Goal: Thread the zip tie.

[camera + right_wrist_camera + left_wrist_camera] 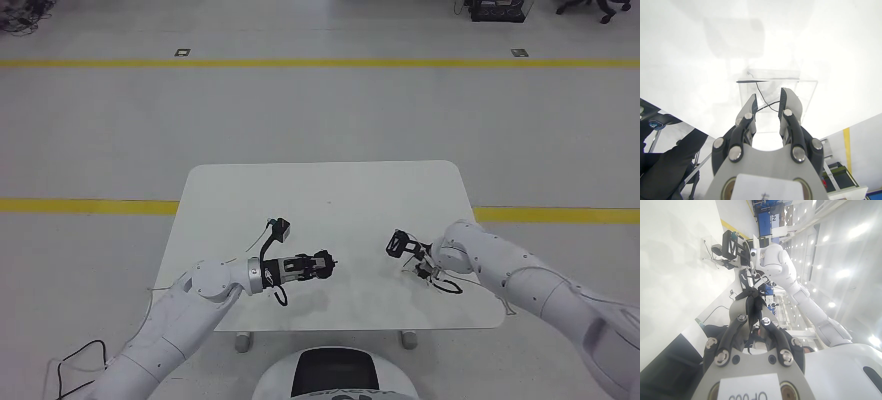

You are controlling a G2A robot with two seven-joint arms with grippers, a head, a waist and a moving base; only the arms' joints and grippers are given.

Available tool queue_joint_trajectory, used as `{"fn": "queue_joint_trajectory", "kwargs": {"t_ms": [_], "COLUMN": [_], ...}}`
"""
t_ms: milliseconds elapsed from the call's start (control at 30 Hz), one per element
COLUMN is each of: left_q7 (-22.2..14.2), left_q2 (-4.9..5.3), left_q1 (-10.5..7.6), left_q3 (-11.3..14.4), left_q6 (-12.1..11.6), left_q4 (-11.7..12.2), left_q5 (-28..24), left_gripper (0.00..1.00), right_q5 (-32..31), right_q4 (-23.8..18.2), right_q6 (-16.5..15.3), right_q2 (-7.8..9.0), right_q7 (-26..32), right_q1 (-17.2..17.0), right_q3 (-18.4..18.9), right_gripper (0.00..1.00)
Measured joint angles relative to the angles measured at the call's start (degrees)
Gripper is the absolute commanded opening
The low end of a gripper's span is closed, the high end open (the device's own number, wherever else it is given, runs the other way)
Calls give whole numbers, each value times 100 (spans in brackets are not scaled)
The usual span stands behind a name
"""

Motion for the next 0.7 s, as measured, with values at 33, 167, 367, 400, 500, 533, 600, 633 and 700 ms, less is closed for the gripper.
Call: {"fn": "queue_joint_trajectory", "kwargs": {"t_ms": [33,167,367,400,500,533,600,633,700], "left_q7": [0,0,0,0,0,0,0,0,0], "left_q2": [0,0,0,0,0,0,0,0,0], "left_q1": [0,0,0,0,0,0,0,0,0], "left_q3": [0,0,0,0,0,0,0,0,0], "left_q6": [0,0,0,0,0,0,0,0,0], "left_q4": [0,0,0,0,0,0,0,0,0], "left_q5": [0,0,0,0,0,0,0,0,0], "left_gripper": [0,0,0,0,0,0,0,0,0], "right_q5": [13,77,165,175,210,233,262,268,279], "right_q4": [26,118,242,262,310,335,376,391,412], "right_q6": [0,0,0,0,0,0,0,0,0], "right_q2": [-14,-62,-114,-122,-138,-145,-157,-161,-168], "right_q7": [-8,-43,-107,-120,-143,-148,-159,-163,-171], "right_q1": [-4,-12,-17,-18,-20,-17,-7,-2,5], "right_q3": [0,0,0,0,0,0,0,0,0], "right_gripper": [27,25,20,19,16,15,15,14,13]}}
